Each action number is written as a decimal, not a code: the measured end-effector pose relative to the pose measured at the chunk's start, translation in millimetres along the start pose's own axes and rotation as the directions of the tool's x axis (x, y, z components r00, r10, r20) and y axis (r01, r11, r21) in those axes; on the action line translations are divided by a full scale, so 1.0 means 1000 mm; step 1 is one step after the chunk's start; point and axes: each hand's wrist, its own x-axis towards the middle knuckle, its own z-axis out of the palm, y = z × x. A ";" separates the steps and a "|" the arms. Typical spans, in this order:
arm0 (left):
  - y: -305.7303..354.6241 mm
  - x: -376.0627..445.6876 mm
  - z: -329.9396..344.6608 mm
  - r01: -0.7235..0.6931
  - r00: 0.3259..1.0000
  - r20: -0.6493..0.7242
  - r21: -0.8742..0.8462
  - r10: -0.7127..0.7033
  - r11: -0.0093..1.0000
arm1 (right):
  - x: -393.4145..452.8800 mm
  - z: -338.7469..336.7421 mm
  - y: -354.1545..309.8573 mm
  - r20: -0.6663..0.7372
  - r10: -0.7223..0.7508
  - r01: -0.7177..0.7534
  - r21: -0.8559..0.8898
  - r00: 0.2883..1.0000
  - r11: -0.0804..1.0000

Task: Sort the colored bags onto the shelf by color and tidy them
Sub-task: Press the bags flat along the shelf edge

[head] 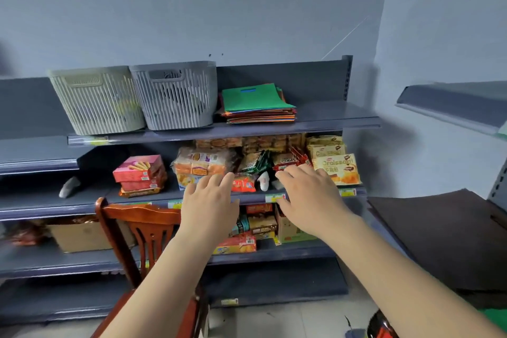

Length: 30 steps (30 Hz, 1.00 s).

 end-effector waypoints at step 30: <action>-0.091 0.348 0.133 -0.012 0.991 -0.132 -0.152 -0.008 0.988 | 0.381 0.111 0.112 -0.095 -0.026 0.040 0.149 0.995 0.988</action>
